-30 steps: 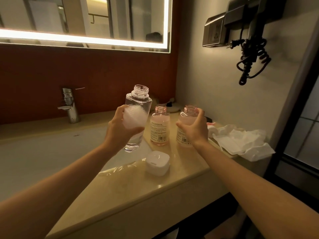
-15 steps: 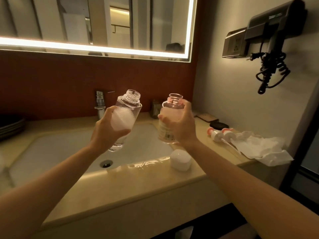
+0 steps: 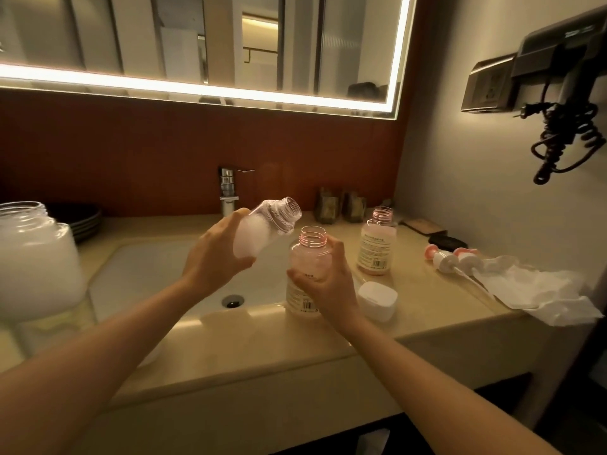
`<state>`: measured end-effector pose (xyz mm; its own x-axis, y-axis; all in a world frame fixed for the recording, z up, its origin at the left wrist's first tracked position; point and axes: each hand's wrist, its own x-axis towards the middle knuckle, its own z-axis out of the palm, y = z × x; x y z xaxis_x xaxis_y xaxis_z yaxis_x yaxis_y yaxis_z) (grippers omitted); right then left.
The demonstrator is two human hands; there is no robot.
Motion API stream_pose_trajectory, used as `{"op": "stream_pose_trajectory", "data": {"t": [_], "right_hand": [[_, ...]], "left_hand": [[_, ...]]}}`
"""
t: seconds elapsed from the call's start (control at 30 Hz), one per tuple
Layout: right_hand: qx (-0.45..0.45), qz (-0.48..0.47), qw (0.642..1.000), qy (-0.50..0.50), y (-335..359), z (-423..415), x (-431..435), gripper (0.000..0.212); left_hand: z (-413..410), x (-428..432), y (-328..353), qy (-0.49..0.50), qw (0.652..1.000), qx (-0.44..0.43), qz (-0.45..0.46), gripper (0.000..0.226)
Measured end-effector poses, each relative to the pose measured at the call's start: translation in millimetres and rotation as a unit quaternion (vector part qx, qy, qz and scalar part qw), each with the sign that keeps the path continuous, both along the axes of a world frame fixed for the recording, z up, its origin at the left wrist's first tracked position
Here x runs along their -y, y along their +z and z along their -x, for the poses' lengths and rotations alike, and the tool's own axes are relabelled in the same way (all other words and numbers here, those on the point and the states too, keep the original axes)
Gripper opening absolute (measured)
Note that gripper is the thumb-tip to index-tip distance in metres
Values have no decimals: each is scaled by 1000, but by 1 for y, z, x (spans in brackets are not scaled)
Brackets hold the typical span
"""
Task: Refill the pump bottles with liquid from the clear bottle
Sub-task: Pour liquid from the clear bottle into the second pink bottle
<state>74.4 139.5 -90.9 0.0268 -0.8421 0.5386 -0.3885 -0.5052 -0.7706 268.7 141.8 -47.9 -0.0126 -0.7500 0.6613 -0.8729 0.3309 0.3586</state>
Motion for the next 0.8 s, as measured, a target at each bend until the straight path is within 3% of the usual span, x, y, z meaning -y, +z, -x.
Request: {"op": "stream_pose_trajectory", "data": {"t": [0.8], "right_hand": [[-14, 24, 999, -44, -10, -4, 11, 75]], "left_hand": [[3, 8, 19, 16, 974, 172, 144, 71]]}}
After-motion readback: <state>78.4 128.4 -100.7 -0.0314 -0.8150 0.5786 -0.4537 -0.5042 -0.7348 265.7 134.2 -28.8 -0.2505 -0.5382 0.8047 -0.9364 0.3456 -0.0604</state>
